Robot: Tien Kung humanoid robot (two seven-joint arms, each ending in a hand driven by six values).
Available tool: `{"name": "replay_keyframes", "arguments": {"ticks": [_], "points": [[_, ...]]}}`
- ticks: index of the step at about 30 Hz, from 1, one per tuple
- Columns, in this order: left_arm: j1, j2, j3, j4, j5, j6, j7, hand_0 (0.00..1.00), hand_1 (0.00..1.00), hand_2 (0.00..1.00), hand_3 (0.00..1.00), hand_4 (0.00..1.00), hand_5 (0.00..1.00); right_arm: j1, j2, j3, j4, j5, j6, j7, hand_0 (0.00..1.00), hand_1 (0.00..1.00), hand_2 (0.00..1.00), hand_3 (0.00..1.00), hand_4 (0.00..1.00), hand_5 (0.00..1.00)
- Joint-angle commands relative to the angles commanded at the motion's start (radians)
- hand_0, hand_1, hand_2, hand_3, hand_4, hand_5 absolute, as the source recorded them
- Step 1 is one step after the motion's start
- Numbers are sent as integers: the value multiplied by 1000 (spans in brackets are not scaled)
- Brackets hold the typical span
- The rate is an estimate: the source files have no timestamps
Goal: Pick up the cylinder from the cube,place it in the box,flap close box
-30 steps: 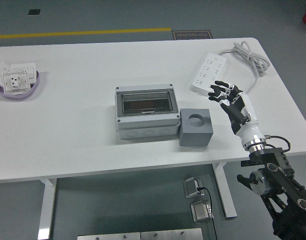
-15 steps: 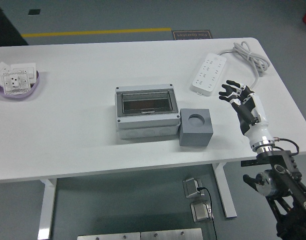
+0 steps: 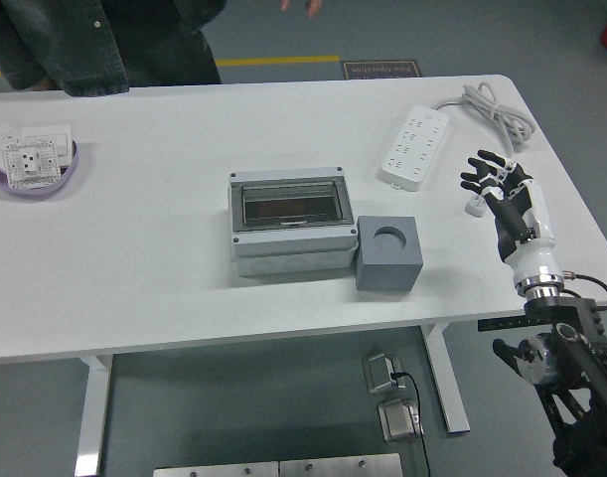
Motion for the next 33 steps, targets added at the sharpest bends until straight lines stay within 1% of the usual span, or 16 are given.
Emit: {"name": "replay_keyframes", "arguments": {"ticks": [3,8,19,33], "points": [[0,-1,-1,0,1,0,0,694,685,686,809,736,368,-3,5,15,3,-8,-10,1,647,606,653,649,697,370],[0,-5,0,0,1,0,1,693,684,686,809,736,369,-6,4,27,10,-18,-12,-2,635,600,647,649,691,380],[0,-6,0,0,5,-1,1,693,685,686,809,736,371,-6,1,19,47,-123,1,-52,640,596,644,649,690,383],[2,-8,1,0,6,-1,1,693,684,686,809,736,370,-9,-2,33,49,-136,0,-57,637,596,644,648,673,395]]}}
